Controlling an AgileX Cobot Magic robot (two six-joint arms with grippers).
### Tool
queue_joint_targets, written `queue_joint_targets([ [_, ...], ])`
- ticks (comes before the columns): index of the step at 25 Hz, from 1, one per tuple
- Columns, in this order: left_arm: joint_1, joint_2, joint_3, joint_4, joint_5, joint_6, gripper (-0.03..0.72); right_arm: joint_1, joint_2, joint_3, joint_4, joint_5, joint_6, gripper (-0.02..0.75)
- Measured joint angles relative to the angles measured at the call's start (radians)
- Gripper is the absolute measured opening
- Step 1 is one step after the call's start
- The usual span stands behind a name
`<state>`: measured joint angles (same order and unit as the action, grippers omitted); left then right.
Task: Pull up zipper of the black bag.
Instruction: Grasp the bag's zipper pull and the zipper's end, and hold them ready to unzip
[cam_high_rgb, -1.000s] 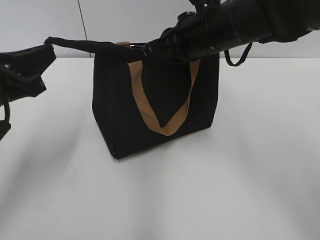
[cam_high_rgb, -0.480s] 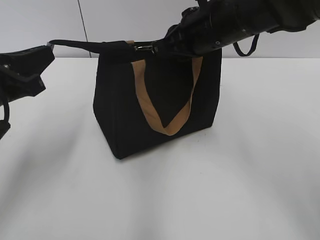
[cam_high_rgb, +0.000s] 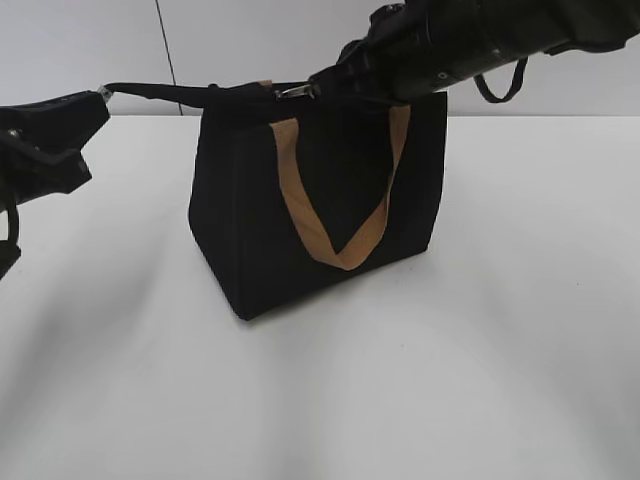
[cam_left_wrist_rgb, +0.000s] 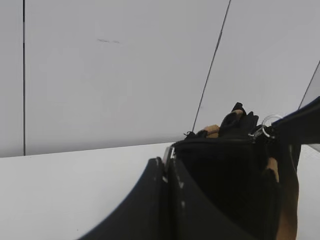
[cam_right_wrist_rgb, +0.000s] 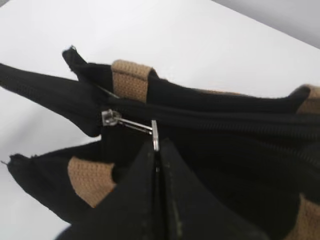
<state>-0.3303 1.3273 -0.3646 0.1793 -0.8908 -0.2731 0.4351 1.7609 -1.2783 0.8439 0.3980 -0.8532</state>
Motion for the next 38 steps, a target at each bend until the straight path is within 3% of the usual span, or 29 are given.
queue_joint_targets([
  [8, 0.000, -0.004, 0.000, 0.019, -0.010, -0.003, -0.009, -0.001, -0.002, -0.119, -0.013, 0.089, 0.017, -0.015],
  [14, 0.000, -0.041, 0.000, 0.101, -0.031, -0.035, -0.010, -0.003, -0.001, -0.128, -0.030, 0.120, 0.025, -0.015],
  [23, 0.000, -0.116, 0.000, 0.129, -0.031, -0.051, -0.013, -0.005, 0.039, -0.130, -0.103, 0.111, 0.075, -0.015],
  [32, 0.000, -0.150, 0.000, 0.142, 0.099, -0.052, -0.013, -0.025, 0.040, -0.130, -0.114, 0.114, 0.125, -0.015],
  [38, -0.007, -0.029, 0.000, 0.245, 0.149, -0.053, -0.006, -0.025, 0.040, -0.132, -0.114, 0.131, 0.144, -0.015],
])
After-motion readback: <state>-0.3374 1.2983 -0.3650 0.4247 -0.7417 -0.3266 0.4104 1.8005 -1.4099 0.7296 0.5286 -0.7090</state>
